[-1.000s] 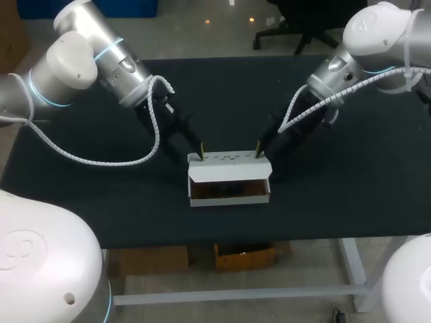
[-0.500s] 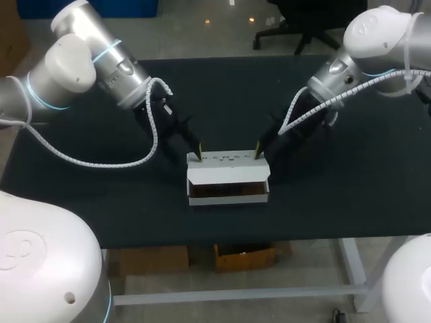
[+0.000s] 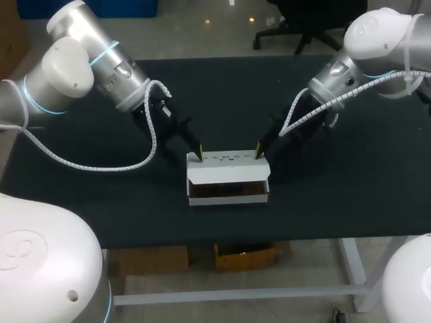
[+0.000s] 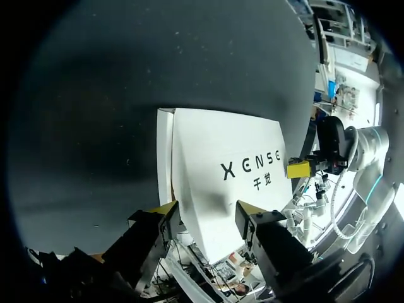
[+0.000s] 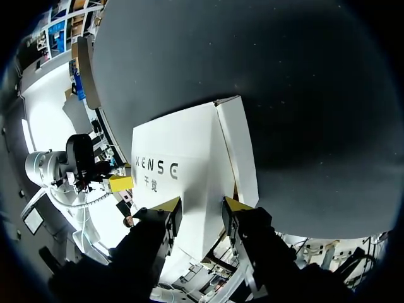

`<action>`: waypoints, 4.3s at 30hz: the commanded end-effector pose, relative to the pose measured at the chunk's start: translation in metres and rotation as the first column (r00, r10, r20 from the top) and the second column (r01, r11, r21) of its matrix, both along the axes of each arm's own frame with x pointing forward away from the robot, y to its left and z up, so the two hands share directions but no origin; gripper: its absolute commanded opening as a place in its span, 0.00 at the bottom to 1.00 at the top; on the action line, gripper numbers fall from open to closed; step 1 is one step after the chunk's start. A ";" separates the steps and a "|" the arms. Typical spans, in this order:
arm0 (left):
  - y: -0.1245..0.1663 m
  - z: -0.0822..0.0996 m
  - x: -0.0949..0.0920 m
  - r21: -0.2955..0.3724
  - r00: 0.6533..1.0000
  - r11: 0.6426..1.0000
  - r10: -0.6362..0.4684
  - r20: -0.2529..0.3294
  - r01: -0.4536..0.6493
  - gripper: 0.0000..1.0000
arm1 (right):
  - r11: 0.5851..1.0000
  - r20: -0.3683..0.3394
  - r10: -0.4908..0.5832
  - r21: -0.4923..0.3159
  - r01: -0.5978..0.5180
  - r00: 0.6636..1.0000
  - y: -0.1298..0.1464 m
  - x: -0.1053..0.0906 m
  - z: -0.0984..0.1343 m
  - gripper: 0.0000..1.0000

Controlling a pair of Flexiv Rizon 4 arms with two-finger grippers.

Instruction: Assemble the packaging by folding the flat box into shape, placing the metal phone stand inside, and closing the box properly

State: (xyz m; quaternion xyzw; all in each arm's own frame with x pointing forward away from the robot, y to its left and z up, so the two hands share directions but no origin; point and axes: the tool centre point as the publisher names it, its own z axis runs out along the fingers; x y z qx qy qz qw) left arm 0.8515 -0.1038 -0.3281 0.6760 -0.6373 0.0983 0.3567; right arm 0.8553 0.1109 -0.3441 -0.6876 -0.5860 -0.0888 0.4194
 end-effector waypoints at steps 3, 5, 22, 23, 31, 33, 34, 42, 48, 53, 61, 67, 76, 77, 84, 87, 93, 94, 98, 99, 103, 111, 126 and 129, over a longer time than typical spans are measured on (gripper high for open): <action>0.000 0.004 -0.002 0.000 1.000 1.000 0.006 0.029 -0.006 0.58 | 1.000 -0.006 0.010 0.006 -0.010 1.000 0.001 0.003 -0.004 0.40; 0.001 0.005 -0.001 0.007 0.999 1.000 0.009 0.051 -0.010 0.58 | 1.000 -0.006 0.012 0.006 -0.012 1.000 0.002 0.003 -0.004 0.40; 0.008 0.021 0.011 -0.015 0.980 0.999 0.042 0.193 -0.040 0.85 | 1.000 -0.004 0.015 0.009 -0.015 1.000 -0.001 0.006 -0.010 0.40; 0.008 0.022 0.011 -0.015 0.979 0.999 0.041 0.201 -0.038 0.87 | 1.000 -0.002 0.015 0.009 -0.015 1.000 -0.001 0.006 -0.010 0.40; 0.007 0.035 0.011 -0.049 0.957 0.999 0.017 0.289 -0.003 0.99 | 1.000 0.002 0.017 0.012 -0.017 1.000 0.002 0.007 -0.012 0.40; 0.005 0.039 0.010 -0.058 0.947 0.998 0.005 0.320 0.014 1.00 | 1.000 0.003 0.018 0.013 -0.018 1.000 0.002 0.007 -0.012 0.40; 0.005 0.042 0.009 -0.071 0.941 0.997 -0.006 0.340 0.032 1.00 | 1.000 0.004 0.018 0.013 -0.018 1.000 0.002 0.007 -0.012 0.40; 0.000 0.060 0.000 -0.120 0.885 0.980 -0.089 0.458 0.160 1.00 | 1.000 0.008 0.013 0.013 -0.013 1.000 0.003 0.008 -0.013 0.40; -0.002 0.065 -0.006 -0.128 0.839 0.962 -0.139 0.526 0.240 1.00 | 1.000 0.009 0.012 0.013 -0.013 1.000 0.004 0.008 -0.013 0.40; -0.003 0.071 -0.016 -0.120 0.784 0.935 -0.205 0.586 0.334 1.00 | 1.000 0.010 0.010 0.011 -0.010 1.000 0.004 0.008 -0.013 0.40; -0.006 0.075 -0.024 -0.087 0.723 0.889 -0.305 0.619 0.450 1.00 | 1.000 0.014 -0.004 0.009 0.004 1.000 0.004 0.009 -0.013 0.40; -0.009 0.070 -0.044 -0.028 0.643 0.827 -0.414 0.644 0.561 1.00 | 1.000 0.014 -0.004 0.009 0.004 1.000 0.004 0.009 -0.013 0.38; -0.020 0.067 -0.069 0.147 0.432 0.680 -0.602 0.671 0.718 1.00 | 1.000 0.014 -0.004 0.009 0.004 1.000 0.004 0.009 -0.013 0.38; -0.022 0.068 -0.069 0.158 0.419 0.672 -0.609 0.673 0.723 1.00 | 1.000 0.014 -0.004 0.009 0.004 1.000 0.004 0.009 -0.013 0.38; -0.031 0.073 -0.067 0.306 0.258 0.586 -0.686 0.680 0.751 1.00 | 1.000 0.014 -0.004 0.009 0.004 1.000 0.004 0.009 -0.013 0.37; -0.035 0.073 -0.068 0.391 0.155 0.505 -0.741 0.653 0.770 1.00 | 1.000 0.014 -0.004 0.009 0.004 1.000 0.004 0.009 -0.013 0.37; -0.042 0.069 -0.069 0.551 0.004 0.365 -0.836 0.549 0.750 1.00 | 1.000 0.014 -0.004 0.009 0.004 1.000 0.004 0.009 -0.013 0.37; -0.042 0.069 -0.068 0.564 -0.007 0.353 -0.844 0.537 0.746 1.00 | 1.000 0.014 -0.004 0.009 0.004 1.000 0.004 0.009 -0.013 0.36; -0.044 0.065 -0.065 0.633 -0.041 0.318 -0.874 0.485 0.706 1.00 | 1.000 0.014 -0.004 0.009 0.004 1.000 0.004 0.009 -0.013 0.37; -0.044 0.064 -0.064 0.651 -0.040 0.318 -0.881 0.472 0.689 1.00 | 1.000 0.014 -0.004 0.009 0.004 1.000 0.004 0.009 -0.013 0.36; -0.047 0.061 -0.061 0.702 -0.041 0.312 -0.899 0.437 0.640 1.00 | 1.000 0.014 -0.004 0.009 0.004 1.000 0.004 0.009 -0.013 0.37; -0.048 0.054 -0.056 0.741 -0.070 0.273 -0.916 0.395 0.613 1.00 | 1.000 0.014 -0.004 0.009 0.004 1.000 0.004 0.009 -0.013 0.36; -0.046 0.046 -0.049 0.732 -0.084 0.262 -0.913 0.399 0.629 1.00 | 1.000 0.014 -0.004 0.009 0.004 1.000 0.004 0.009 -0.013 0.36; -0.045 0.043 -0.045 0.715 -0.076 0.266 -0.910 0.408 0.646 1.00 | 1.000 0.014 -0.004 0.009 0.004 1.000 0.004 0.009 -0.013 0.36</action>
